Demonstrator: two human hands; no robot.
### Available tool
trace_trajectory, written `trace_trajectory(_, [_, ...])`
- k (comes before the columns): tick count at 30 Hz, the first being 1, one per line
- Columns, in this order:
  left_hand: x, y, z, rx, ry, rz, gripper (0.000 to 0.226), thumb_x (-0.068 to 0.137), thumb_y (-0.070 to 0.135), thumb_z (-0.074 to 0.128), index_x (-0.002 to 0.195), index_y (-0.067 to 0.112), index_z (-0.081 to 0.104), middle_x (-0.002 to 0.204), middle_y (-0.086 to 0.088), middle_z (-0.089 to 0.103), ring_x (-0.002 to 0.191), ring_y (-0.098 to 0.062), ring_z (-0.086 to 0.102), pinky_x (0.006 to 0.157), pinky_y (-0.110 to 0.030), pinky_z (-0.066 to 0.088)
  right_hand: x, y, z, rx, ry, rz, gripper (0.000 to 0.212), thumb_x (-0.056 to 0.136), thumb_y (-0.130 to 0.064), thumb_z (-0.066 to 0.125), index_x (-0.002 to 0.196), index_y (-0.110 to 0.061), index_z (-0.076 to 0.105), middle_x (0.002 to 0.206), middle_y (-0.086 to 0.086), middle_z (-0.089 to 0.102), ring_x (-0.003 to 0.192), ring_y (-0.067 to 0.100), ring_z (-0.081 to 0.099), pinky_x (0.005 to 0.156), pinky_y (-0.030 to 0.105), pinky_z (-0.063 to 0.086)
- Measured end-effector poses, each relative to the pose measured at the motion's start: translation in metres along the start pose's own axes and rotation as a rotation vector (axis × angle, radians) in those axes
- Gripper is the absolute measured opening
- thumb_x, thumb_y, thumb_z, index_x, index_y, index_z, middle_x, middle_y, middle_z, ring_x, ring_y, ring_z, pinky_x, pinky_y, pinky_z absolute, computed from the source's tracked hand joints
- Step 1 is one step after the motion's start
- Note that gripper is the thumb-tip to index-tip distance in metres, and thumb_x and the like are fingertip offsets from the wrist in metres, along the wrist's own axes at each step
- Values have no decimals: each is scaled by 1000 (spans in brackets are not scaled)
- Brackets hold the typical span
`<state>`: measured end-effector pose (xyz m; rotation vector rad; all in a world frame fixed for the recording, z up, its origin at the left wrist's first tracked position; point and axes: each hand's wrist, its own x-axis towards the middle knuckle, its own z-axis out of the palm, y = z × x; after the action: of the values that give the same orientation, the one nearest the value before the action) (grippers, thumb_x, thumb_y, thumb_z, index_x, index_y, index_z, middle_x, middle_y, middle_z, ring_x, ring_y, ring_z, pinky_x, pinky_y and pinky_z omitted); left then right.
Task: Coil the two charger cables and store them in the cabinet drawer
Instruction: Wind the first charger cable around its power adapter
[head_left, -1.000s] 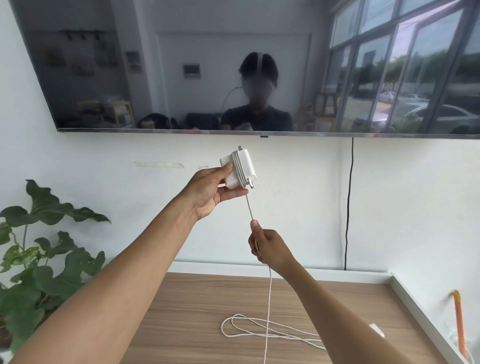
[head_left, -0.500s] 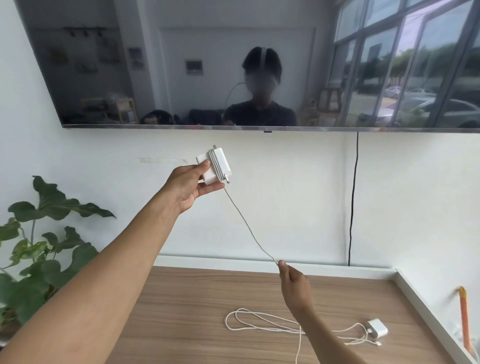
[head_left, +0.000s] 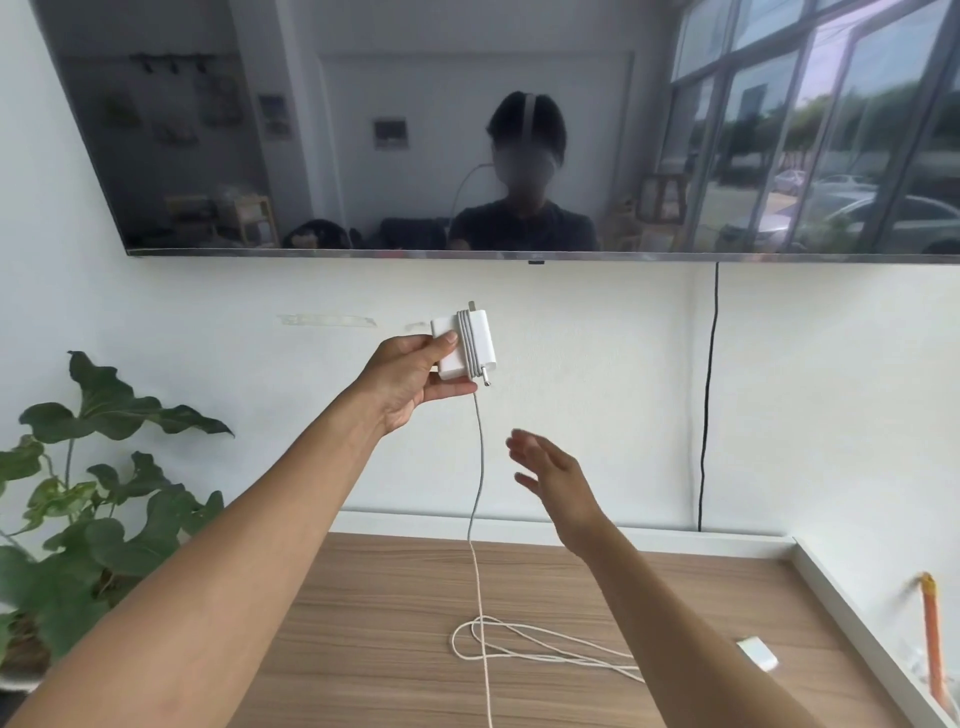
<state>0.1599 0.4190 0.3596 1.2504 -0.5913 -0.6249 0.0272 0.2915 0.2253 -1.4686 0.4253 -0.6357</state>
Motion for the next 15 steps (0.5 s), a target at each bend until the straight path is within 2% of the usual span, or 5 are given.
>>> trace_trajectory(4, [1,-4,9,10,-26,1,19,95,14,58,95,-4,65,93,-17,67,74,-31,71,72,-39,62,1,-40,26,-6,-185,-76,35,99,-40,44,124,-22,61,113,-5,69,112,7,62,96,29,49])
trace_trajectory(6, [0,-3,13,21,-29,4,20,95,15,58,95,-3,66,90,-17,67,71,-30,70,69,-37,62,1,-45,33,-21,-183,-144,27,100,-33,45,110,-18,66,87,-1,65,88,12,65,88,30,53])
trace_trajectory(9, [0,-4,15,112,-40,20,19,94,19,60,96,2,67,89,-12,69,70,-24,70,60,-27,60,6,-41,31,-44,-86,-210,24,100,-23,48,86,-16,66,65,-2,39,53,11,42,59,29,48])
trace_trajectory(11, [-3,-7,15,174,-73,23,20,94,20,60,99,2,66,88,-10,69,70,-21,71,55,-22,56,9,-36,27,-67,-51,-194,26,100,-24,48,80,-18,63,61,-4,32,48,10,30,51,24,33])
trace_trajectory(15, [-10,-18,16,144,-170,-2,18,95,19,57,98,3,66,88,-11,69,73,-23,69,62,-24,58,14,-23,15,-155,-12,-184,28,100,-24,49,75,-22,62,58,-8,32,51,11,26,51,26,27])
